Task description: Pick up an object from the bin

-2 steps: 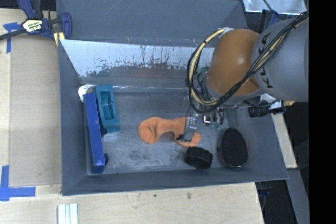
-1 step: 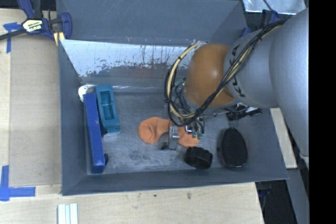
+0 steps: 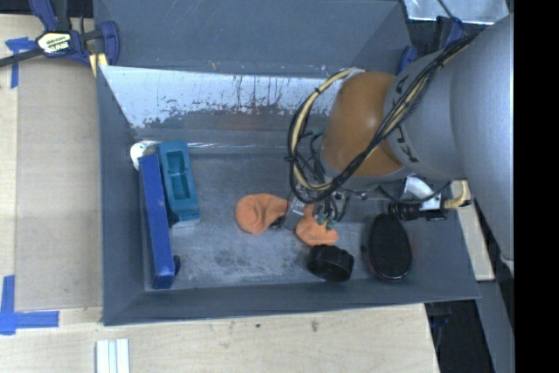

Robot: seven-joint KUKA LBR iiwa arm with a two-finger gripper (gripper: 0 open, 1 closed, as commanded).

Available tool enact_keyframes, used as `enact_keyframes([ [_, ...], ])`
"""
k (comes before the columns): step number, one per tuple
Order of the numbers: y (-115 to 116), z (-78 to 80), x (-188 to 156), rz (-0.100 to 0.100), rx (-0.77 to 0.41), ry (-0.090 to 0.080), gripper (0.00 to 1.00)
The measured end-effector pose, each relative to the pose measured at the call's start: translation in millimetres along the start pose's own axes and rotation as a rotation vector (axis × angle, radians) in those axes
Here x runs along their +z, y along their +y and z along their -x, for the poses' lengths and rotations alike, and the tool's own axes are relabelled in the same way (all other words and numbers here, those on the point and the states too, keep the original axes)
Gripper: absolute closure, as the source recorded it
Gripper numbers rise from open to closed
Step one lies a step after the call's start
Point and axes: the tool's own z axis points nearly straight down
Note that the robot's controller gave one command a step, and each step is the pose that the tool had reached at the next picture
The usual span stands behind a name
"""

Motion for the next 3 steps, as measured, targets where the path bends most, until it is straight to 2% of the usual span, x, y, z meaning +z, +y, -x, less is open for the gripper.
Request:
enact_keyframes([
  [2,-0.6,-1.1,-4.2,-0.001,0.000,0.001,1.00],
  [3,-1.2,-1.7,-22.7,-0.002,-0.001,0.003,1.00],
])
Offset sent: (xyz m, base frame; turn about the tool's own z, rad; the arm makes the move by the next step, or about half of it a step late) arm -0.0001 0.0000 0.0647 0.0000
